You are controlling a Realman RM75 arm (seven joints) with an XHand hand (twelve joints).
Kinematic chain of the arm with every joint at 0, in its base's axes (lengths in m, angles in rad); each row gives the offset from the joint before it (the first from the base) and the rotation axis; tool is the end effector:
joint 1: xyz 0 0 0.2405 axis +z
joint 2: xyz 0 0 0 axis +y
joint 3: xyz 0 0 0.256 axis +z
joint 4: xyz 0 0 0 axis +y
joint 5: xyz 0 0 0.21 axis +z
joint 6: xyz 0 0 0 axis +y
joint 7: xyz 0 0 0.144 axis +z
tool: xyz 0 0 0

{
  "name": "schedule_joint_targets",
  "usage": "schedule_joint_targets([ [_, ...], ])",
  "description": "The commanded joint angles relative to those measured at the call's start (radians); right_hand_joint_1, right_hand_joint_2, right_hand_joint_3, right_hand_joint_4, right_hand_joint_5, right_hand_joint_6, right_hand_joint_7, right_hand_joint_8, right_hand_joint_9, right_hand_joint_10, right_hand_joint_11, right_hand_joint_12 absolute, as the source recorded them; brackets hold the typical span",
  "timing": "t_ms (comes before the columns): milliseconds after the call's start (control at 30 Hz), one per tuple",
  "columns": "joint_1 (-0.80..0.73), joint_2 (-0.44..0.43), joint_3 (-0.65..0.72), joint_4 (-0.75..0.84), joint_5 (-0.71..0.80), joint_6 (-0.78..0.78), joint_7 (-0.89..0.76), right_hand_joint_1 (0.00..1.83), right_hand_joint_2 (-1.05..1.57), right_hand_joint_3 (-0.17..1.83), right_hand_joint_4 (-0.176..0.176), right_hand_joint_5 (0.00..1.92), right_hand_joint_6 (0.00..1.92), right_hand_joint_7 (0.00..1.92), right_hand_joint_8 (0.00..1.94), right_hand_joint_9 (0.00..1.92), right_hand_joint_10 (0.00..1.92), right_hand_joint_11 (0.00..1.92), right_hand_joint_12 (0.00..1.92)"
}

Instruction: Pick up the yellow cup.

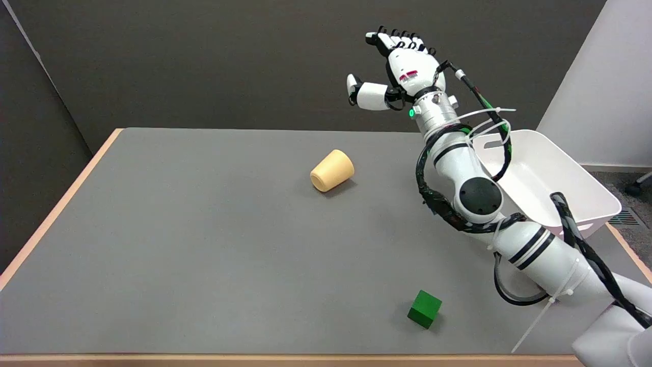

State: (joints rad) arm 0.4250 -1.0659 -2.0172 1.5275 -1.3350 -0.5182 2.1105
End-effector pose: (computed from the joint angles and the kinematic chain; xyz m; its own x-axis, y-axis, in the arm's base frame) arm -0.1284 -0.4217 0.3079 0.9149 0.3339 0.2270 -0.2566 0.0466 0.9654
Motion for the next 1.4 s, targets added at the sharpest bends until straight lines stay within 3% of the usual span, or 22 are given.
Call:
schedule_joint_targets([
  [33,0.007,-0.003,-0.001,0.015,0.155,0.023,-0.073,0.35,0.66,1.0,0.051,0.17,0.43,0.23,0.32,0.12,0.62,0.0,1.02],
  [300,0.012,-0.008,-0.078,0.023,0.128,0.009,-0.092,0.35,0.66,1.0,0.048,0.16,0.42,0.22,0.31,0.11,0.62,0.0,1.02],
  [533,0.049,-0.015,-0.171,0.068,0.069,0.03,-0.221,0.45,0.64,0.99,0.054,0.18,0.44,0.25,0.33,0.14,0.63,0.0,1.04],
  [700,0.116,-0.03,-0.219,0.039,0.041,0.171,-0.302,0.5,0.64,0.99,0.057,0.19,0.45,0.27,0.35,0.16,0.65,0.02,1.06],
  [900,0.226,-0.051,-0.22,-0.069,0.015,0.485,-0.348,0.53,0.63,1.0,0.059,0.19,0.46,0.27,0.35,0.17,0.65,0.02,1.06],
  [1133,0.256,-0.046,-0.126,-0.19,0.022,0.822,-0.34,0.55,0.63,0.93,0.066,0.16,0.37,0.25,0.29,0.17,0.62,0.0,1.11],
  [1400,0.251,0.142,-0.152,-0.198,0.165,0.872,-0.349,0.49,0.59,0.99,0.06,0.07,0.33,0.14,0.29,0.11,0.59,0.0,1.0],
])
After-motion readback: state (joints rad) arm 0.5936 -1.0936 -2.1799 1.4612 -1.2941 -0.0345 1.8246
